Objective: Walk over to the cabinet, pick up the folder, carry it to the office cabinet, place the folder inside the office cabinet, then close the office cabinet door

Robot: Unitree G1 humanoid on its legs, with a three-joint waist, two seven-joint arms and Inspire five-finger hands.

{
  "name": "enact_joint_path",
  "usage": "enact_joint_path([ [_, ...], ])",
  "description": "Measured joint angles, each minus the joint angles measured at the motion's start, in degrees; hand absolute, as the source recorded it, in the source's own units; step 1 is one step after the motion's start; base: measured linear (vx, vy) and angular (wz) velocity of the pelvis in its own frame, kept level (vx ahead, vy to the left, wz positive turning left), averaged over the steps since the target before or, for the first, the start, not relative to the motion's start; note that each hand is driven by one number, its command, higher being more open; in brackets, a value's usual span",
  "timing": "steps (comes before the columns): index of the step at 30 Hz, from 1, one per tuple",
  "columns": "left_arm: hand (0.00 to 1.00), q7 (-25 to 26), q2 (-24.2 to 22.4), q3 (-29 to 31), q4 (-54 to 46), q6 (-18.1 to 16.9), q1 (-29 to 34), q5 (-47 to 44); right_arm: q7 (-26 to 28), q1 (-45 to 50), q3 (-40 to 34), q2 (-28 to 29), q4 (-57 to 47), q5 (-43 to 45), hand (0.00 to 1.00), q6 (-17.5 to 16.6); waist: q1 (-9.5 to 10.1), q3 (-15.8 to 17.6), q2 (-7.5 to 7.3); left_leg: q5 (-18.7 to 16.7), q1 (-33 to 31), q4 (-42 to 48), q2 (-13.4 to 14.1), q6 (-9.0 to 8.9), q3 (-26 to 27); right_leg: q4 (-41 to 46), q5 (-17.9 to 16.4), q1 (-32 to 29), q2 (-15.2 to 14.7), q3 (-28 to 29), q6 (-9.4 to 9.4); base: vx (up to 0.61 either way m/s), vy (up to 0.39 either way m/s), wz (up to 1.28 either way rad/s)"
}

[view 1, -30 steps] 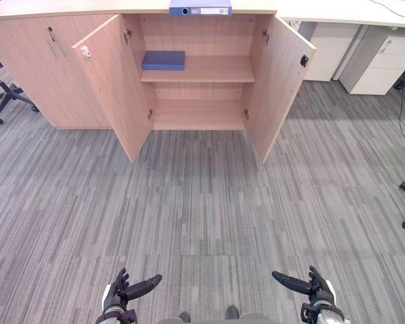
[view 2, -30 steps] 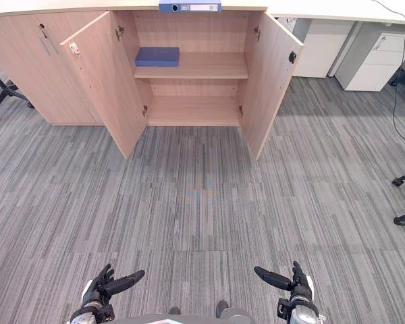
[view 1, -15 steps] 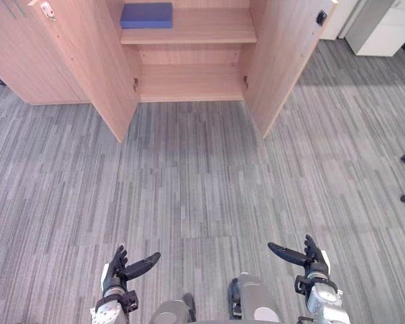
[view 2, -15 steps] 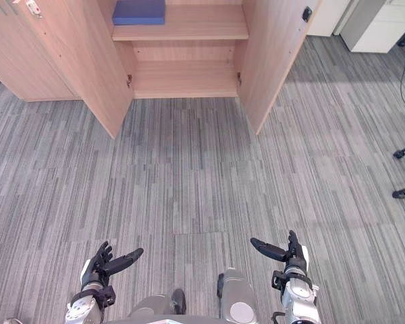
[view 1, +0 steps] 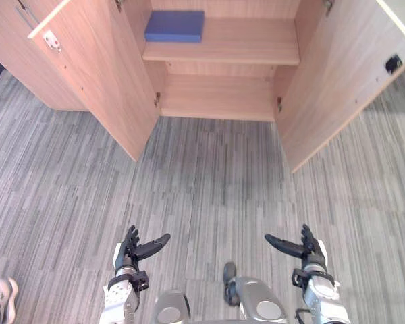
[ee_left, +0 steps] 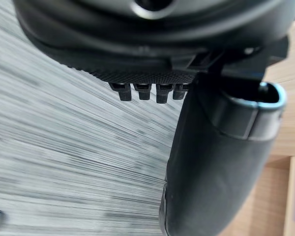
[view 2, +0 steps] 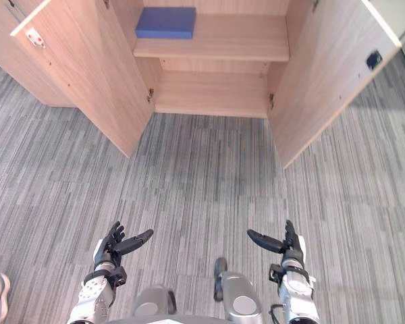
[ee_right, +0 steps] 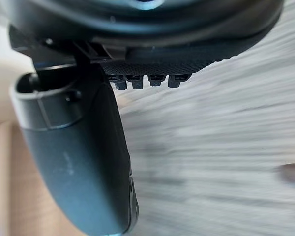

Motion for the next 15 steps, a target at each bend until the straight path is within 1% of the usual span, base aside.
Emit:
enact_joint_path([
  [1,1.00,-0.27,-0.07,-0.23,0.00,0.24,0.05,0.04,-0.01,-0.58,0.00,0.10,-0.06,0.05,1.00,-0.19,1.09,0.00,-0.48,-0.73,-3.06,-8.09,-0.93,1.15,1.53,-2.39,-0.01,2.56,-0.16,1.06,0.02,0.45,-0.013,-0.44],
  [2,1.00,-0.37,0.04,-0.35,0.10,0.32,0.50,0.18,-0.05,-1.59,-0.03,0.09,0.43,0.06,1.00,-0.37,1.94,0.12,-1.04,-0.42,-5.39,-18.84,-3.06,1.08,1.27,-4.12,-0.90,4.69,-0.80,2.79,0.65,0.56,0.034,-0.60],
  [3,1.00,-0.36,0.01,-0.29,0.82,0.58,0.67,0.88,-0.13,-2.75,-0.49,0.09,2.11,0.05,1.00,-0.58,2.14,0.17,-1.20,1.69,-5.66,-29.80,-5.13,0.21,-0.31,-4.82,-1.58,6.33,-1.37,3.77,1.52,0.48,0.099,-0.62],
  [4,1.00,-0.36,-0.09,-0.41,1.58,0.86,0.92,1.08,-0.47,-3.28,-0.97,-0.09,3.72,0.05,1.00,-0.57,2.46,-0.12,-0.97,5.17,-4.79,-40.74,-6.70,-0.69,-1.76,-5.75,-2.45,8.03,-1.64,4.78,2.27,0.60,0.184,-0.70],
  [5,1.00,-0.27,0.05,-0.35,2.22,0.87,1.57,1.11,-0.65,-3.63,-1.13,-0.29,6.15,0.02,1.00,-0.51,2.92,-0.25,-0.94,12.39,-3.95,-44.12,-7.26,-0.52,-2.76,-6.24,-4.41,10.27,-1.92,6.50,3.43,0.53,0.208,-0.72],
  [6,1.00,-0.23,0.48,-0.06,2.94,1.00,1.96,1.16,-0.56,-3.41,-1.09,-0.02,7.74,0.00,1.00,-0.28,3.03,-1.03,-1.88,15.88,-3.38,-43.42,-8.46,2.44,-2.96,-5.73,-6.09,11.31,-3.13,7.63,4.33,0.57,0.244,-0.49],
  [7,1.00,-0.14,0.96,0.26,3.62,1.05,1.83,1.22,-0.60,-2.76,-1.08,0.47,8.43,-0.01,1.00,-0.04,2.65,-2.35,-3.82,13.58,-4.01,-41.93,-10.18,3.76,-2.52,-3.31,-7.81,10.26,-5.25,7.70,5.22,0.61,0.231,-0.10],
  [8,1.00,-0.16,0.77,0.15,3.60,1.09,1.42,1.66,-0.55,-1.79,-1.34,0.25,8.71,-0.18,1.00,0.04,2.04,-2.65,-4.18,10.80,-4.06,-39.47,-11.20,5.22,-1.87,3.22,-9.21,7.84,-7.11,8.06,7.48,0.61,0.213,0.04],
  [9,1.00,-0.32,0.67,0.13,3.63,1.08,1.52,1.87,-0.53,-1.57,-1.46,0.23,9.13,-0.18,1.00,0.16,1.97,-2.66,-4.17,9.46,-3.42,-38.26,-11.32,5.19,-1.45,7.56,-9.55,6.56,-7.54,8.61,8.07,0.59,0.213,-0.18],
  [10,1.00,-0.36,0.72,0.11,3.94,1.14,2.05,2.17,-0.48,-1.22,-1.37,0.35,10.22,-0.21,1.00,0.32,1.71,-2.68,-4.25,6.46,-0.71,-36.82,-11.97,6.17,-0.57,20.22,-9.06,2.93,-8.67,8.93,11.61,0.58,0.209,-0.26],
  [11,1.00,-0.35,0.95,0.09,4.00,1.28,2.49,2.25,-0.38,-0.96,-1.10,0.38,10.95,-0.36,1.00,0.75,0.85,-2.63,-4.30,4.00,3.33,-37.25,-12.93,6.87,-0.08,34.03,-6.63,-1.57,-10.61,8.78,16.95,0.68,0.216,-0.22],
  [12,1.00,-0.27,1.28,0.08,3.98,1.31,2.80,2.25,-0.29,-0.96,-0.75,0.39,11.56,-0.58,1.00,1.06,0.37,-2.62,-4.22,2.51,6.69,-37.85,-13.37,7.21,0.24,42.46,-7.22,-4.54,-11.76,8.41,15.81,0.55,0.141,-0.10],
  [13,1.00,-0.17,1.58,0.09,3.96,1.28,2.99,2.25,-0.25,-0.96,-0.15,0.37,11.98,-0.69,1.00,1.11,0.25,-2.66,-4.10,1.64,8.96,-38.57,-13.38,7.25,0.50,46.13,-8.11,-6.34,-12.03,7.80,14.04,0.50,0.077,-0.19],
  [14,1.00,0.10,2.40,0.08,3.95,1.18,3.16,2.23,0.12,-0.88,1.37,0.41,12.12,-0.75,1.00,1.13,-0.02,-2.86,-3.66,0.59,13.29,-40.87,-12.95,7.00,0.73,48.84,-9.92,-10.09,-12.13,5.79,10.74,0.46,0.021,-0.20],
  [15,1.00,0.17,3.28,0.14,3.87,0.87,2.99,2.20,0.45,-1.28,2.90,0.41,12.01,-0.80,1.00,1.06,-0.31,-2.86,-3.35,0.29,16.68,-43.56,-12.37,6.54,0.73,46.83,-11.12,-13.94,-11.69,3.42,8.72,0.45,-0.006,-0.12],
])
